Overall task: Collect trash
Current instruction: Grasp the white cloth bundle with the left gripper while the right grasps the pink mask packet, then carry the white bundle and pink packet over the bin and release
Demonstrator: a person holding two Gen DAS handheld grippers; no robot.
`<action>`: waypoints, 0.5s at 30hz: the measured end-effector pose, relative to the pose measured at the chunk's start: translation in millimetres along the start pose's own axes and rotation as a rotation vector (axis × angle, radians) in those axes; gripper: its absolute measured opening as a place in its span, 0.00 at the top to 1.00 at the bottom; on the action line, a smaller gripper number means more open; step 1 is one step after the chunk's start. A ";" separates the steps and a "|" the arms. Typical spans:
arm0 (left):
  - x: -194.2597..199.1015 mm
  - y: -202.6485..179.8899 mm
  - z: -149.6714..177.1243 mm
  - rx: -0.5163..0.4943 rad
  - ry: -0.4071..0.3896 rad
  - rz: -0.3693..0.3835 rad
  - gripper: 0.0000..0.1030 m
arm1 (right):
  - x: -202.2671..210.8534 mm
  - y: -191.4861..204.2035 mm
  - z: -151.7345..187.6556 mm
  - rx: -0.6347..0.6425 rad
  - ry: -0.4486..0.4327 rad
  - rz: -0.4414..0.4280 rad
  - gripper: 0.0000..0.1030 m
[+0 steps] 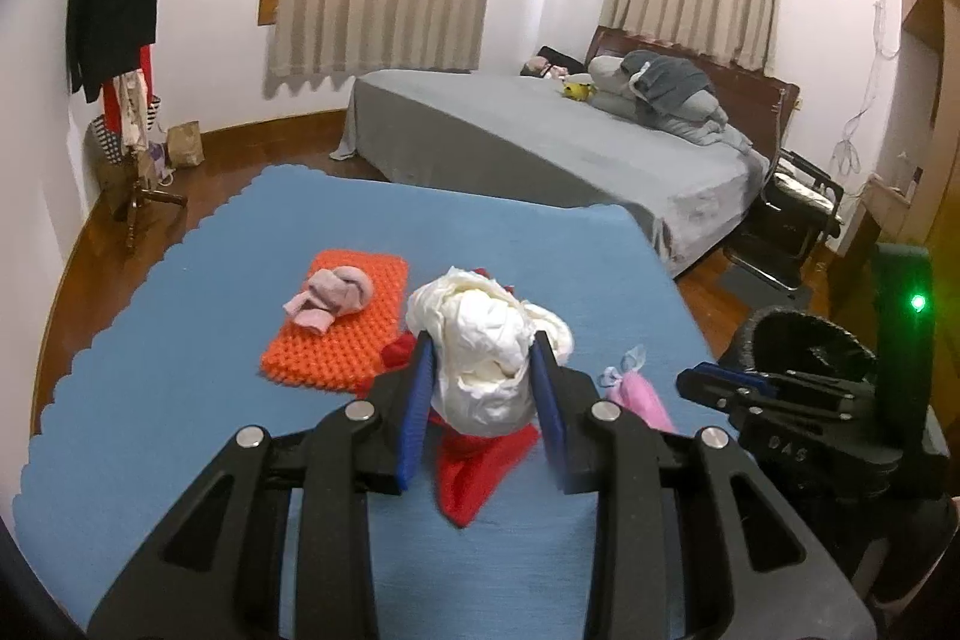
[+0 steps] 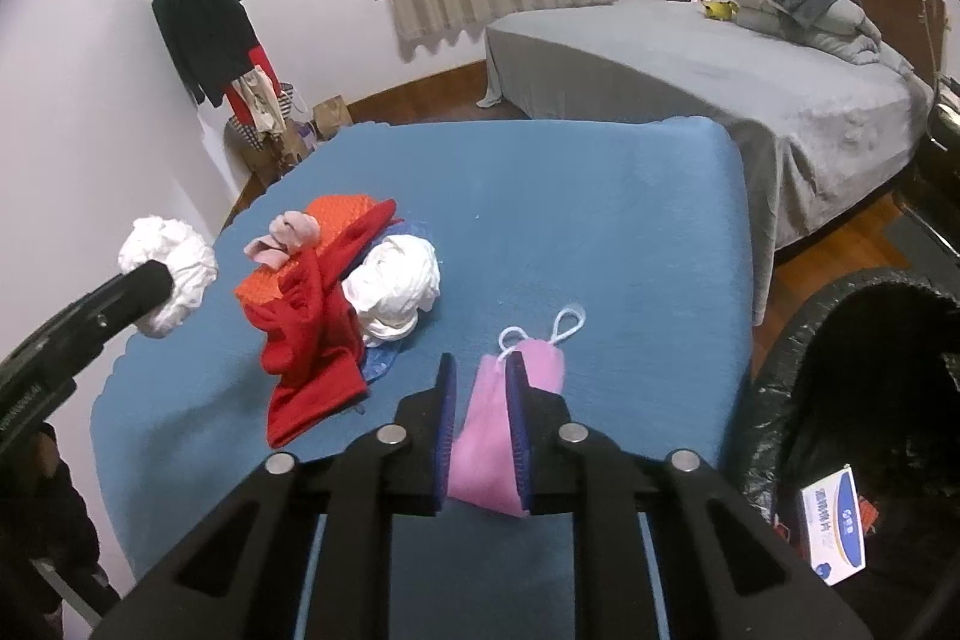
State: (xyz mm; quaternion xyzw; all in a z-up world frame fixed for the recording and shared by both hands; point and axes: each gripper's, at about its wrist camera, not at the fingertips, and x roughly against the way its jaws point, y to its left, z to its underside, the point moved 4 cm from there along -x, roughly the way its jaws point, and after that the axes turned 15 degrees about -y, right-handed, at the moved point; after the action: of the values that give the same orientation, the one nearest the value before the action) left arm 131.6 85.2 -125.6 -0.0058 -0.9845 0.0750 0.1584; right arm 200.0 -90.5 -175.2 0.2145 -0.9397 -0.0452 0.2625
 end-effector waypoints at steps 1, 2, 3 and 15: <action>-1.0 -2.1 1.6 -0.001 0.004 0.008 0.70 | -1.6 -1.0 2.1 -0.002 0.008 0.003 0.84; -1.9 -4.8 3.2 -0.004 0.008 0.013 0.70 | -3.4 -3.1 5.3 -0.007 0.020 0.004 0.84; -3.5 -8.1 6.8 -0.010 0.017 0.018 0.70 | -5.1 -3.5 7.4 -0.010 0.028 0.006 0.84; -17.9 -8.0 39.4 -0.016 0.088 0.027 0.70 | -31.8 -14.3 40.8 -0.016 0.127 0.053 0.66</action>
State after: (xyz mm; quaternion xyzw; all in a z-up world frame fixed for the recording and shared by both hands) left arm 136.4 70.9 -167.0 -0.0235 -0.9770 0.0687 0.2005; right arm 209.0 -91.0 -228.1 0.1898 -0.9261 -0.0321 0.3244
